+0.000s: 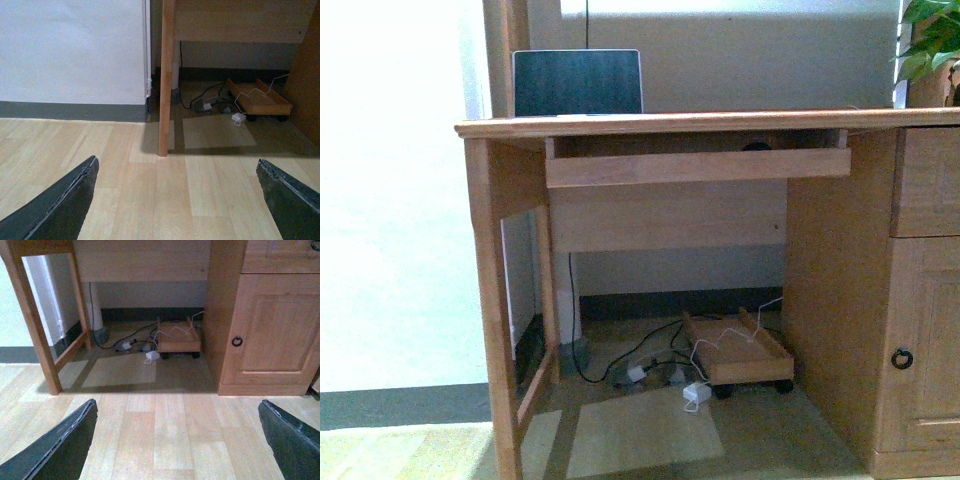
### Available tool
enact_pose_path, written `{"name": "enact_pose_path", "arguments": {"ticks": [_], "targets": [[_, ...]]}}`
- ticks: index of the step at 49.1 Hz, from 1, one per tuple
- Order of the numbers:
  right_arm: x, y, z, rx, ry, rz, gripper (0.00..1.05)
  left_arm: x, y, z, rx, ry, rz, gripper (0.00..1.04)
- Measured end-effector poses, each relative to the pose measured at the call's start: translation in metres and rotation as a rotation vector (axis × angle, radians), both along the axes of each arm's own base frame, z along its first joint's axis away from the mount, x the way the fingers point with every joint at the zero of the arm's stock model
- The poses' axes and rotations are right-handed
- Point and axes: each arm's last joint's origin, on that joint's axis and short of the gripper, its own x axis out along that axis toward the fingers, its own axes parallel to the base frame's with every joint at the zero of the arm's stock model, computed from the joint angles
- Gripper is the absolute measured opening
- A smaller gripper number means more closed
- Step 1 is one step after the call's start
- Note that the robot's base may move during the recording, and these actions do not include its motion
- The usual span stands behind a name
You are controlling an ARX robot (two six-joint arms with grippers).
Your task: Place mouse
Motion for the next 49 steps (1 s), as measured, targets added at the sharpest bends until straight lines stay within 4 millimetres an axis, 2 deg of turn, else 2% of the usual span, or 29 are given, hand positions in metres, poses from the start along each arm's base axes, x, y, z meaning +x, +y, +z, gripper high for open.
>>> {"name": "enact_pose_path", "arguments": {"ticks": [49], "targets": [[0.0,0.0,0.0,0.0,0.0,0.0,0.97,0.0,0.0,0.0,0.0,0.0,0.0,0.97]]}}
